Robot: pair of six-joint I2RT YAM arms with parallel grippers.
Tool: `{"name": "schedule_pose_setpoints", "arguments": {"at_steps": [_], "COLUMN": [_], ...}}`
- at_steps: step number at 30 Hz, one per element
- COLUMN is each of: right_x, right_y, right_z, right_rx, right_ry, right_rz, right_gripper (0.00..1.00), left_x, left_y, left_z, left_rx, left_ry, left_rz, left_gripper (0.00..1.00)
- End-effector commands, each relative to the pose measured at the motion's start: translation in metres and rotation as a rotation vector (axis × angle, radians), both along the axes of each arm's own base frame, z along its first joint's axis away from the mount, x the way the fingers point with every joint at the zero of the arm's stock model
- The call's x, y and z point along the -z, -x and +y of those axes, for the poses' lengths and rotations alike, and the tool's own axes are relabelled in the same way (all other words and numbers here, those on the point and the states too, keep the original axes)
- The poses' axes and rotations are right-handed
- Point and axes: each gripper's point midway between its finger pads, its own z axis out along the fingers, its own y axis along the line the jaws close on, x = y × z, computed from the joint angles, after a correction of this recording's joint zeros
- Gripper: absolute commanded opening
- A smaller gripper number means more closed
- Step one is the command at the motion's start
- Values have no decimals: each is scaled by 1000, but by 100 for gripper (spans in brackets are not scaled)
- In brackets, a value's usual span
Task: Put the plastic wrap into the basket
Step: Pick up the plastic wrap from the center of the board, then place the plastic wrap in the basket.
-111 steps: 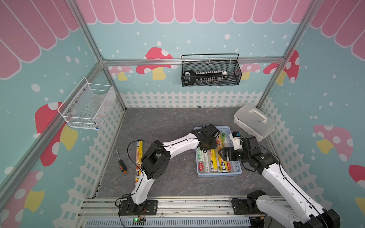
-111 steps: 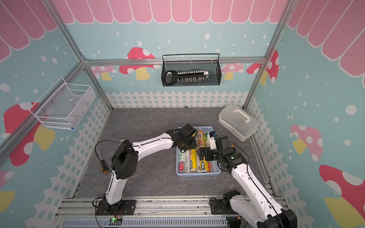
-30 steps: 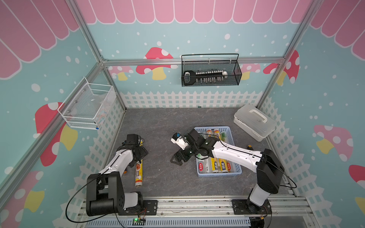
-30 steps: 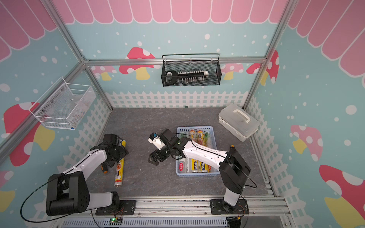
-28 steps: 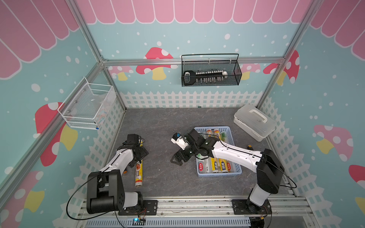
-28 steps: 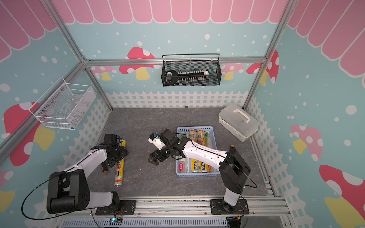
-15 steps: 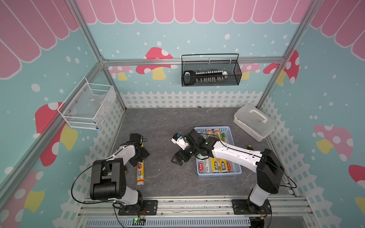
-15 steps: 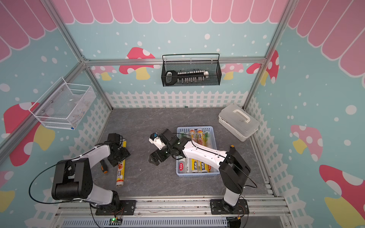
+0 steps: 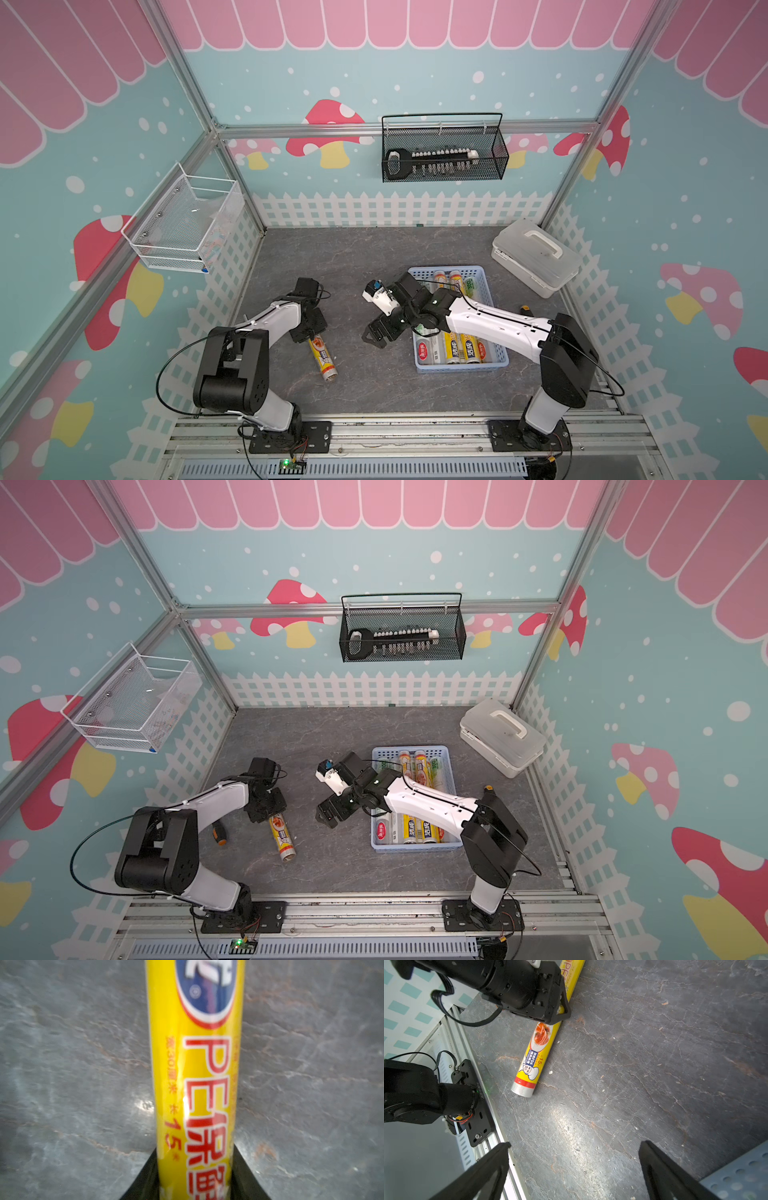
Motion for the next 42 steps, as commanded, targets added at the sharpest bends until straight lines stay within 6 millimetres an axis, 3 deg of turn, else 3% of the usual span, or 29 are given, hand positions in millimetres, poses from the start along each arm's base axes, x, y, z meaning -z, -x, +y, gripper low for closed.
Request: {"name": "schedule_pose_setpoints", "arguments": {"at_steps": [1,13,22,27,33,38,42], "right_x": [-2,-30,-50,-38,-32,-30,-30], "right_y": [-4,-26,-41,-43,-43,-45,-44], "right_z": [-15,-67,-145,-186,-222,-246,-253], "right_rx": [39,244,515,622,703,770,781], "right_ry": [41,81,72,10,-8,-31,-39], "right_rz": [-52,-242,-331,-223,-179,-143,-132], "right_gripper": [100,99,100,100,100,99,100], "left_x": [-6,-116,-163,-169,-166,-155,-139], "left_y": [9,-25,-41,-46,-48,-50,-53], "left_z": [-16,-106,-215,-278,-333,-365,-371], "left_rx": [38,181,350,443,512,543,526], "left_ry": [18,113,273,362,422,450,440], "left_rz": [35,-283,-405,-403,-384,-356,-326], "left_gripper": [27,16,13,12,12,12,13]}}
